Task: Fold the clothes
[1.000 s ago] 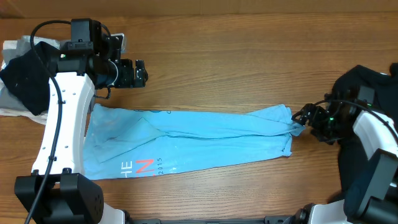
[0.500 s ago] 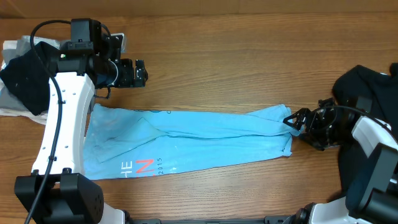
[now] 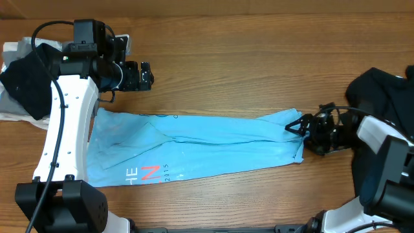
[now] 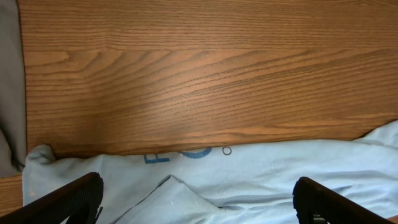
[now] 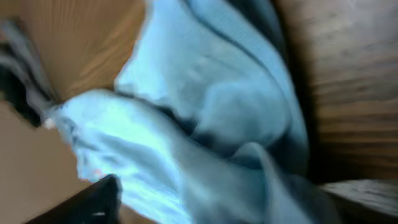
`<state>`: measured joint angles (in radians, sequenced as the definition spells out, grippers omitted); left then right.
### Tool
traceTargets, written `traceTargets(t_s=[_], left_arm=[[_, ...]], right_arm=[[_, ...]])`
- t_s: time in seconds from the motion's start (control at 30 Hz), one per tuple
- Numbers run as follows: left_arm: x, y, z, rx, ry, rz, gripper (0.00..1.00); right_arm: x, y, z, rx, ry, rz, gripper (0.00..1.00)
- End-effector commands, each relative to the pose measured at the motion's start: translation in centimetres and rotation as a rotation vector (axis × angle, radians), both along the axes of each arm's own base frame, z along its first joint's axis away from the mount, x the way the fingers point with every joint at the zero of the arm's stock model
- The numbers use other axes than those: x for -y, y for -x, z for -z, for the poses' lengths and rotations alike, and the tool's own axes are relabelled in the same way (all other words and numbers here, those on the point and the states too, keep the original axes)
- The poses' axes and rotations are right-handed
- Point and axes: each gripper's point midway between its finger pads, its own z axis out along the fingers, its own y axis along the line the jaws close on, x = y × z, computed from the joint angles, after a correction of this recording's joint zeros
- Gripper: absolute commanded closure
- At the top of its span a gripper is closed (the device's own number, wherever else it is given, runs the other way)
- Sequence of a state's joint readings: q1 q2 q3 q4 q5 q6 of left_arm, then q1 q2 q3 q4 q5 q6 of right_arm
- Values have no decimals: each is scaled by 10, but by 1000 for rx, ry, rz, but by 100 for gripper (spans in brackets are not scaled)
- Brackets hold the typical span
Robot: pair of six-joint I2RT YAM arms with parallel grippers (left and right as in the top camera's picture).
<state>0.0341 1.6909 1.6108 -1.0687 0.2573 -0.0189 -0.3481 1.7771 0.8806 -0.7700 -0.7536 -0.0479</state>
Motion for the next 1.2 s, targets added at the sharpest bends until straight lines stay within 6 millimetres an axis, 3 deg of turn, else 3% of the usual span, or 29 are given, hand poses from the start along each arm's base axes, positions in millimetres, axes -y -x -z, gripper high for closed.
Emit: traceTargets(t_s=[0.0,0.3,0.57,0.9,1.17], left_arm=[[0,0,6,-8,-12,18,0],[0,1,6,-14,-12,17,0],[0,1,6,-16,-12,17,0],[0,1,6,-14,-12,17,0],[0,0,6,-11,-12,17,0]], right_arm=[[-12,10,15,-52,23,-55,28],[-1,10,28,-112,137,-18,96],[14,-8,23,-115,188,63,96],[59,-13,-6,-177,513,172,96],[44,-19,-37,-82,738,175,96]])
